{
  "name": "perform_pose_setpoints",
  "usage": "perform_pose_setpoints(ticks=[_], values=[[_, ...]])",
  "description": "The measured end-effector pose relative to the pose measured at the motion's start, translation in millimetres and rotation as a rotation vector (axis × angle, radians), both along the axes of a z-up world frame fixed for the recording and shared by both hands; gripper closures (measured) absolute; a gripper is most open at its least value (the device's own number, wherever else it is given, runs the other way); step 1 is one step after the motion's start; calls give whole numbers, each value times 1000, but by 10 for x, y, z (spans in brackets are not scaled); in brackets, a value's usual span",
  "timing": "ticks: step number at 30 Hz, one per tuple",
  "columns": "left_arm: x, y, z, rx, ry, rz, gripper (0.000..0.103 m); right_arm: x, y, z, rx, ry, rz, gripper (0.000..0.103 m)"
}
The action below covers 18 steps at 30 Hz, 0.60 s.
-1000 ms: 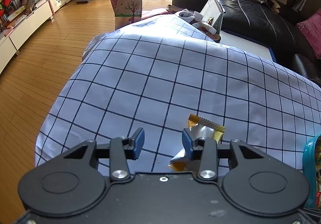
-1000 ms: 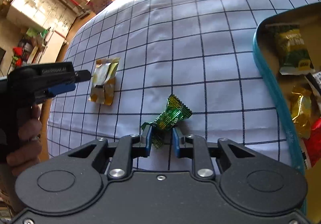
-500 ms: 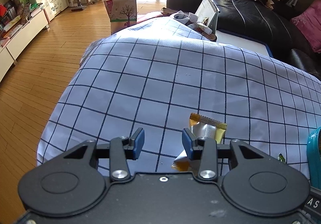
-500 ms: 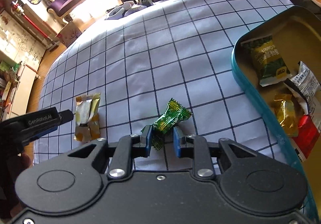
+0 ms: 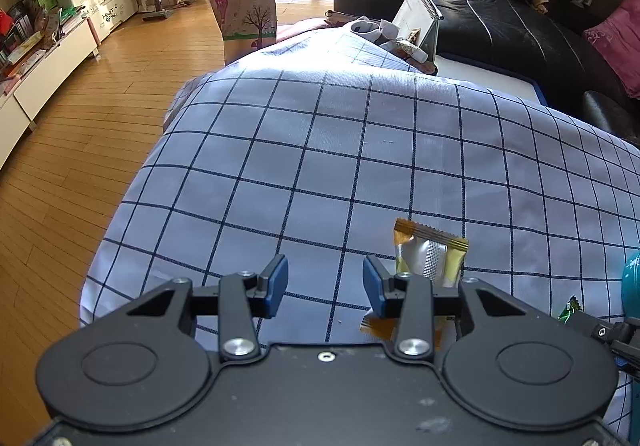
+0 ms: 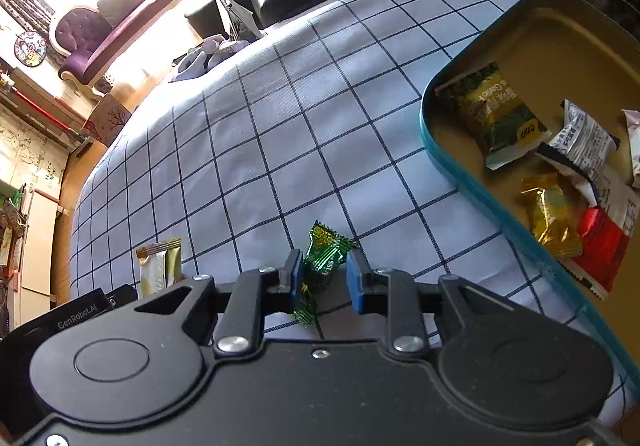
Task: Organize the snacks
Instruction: 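Grasp the green candy with the right gripper while the left gripper approaches the silver-gold bar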
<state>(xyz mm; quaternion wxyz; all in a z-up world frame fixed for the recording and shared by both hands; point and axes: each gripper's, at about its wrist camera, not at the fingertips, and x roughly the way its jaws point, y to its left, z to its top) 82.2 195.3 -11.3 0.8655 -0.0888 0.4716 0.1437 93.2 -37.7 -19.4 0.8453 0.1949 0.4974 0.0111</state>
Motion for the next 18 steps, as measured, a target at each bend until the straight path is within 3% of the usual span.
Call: perform_pose_setpoints(ticks=[6, 11, 18], values=[[-3, -10, -24, 21, 9, -13, 61, 28, 72, -50, 32, 5, 17, 65], [-9, 18, -35, 19, 11, -10, 61, 40, 170, -52, -16, -3, 25, 65], [-7, 38, -28, -6, 0, -14, 61, -11, 442, -44, -210, -35, 102, 71]])
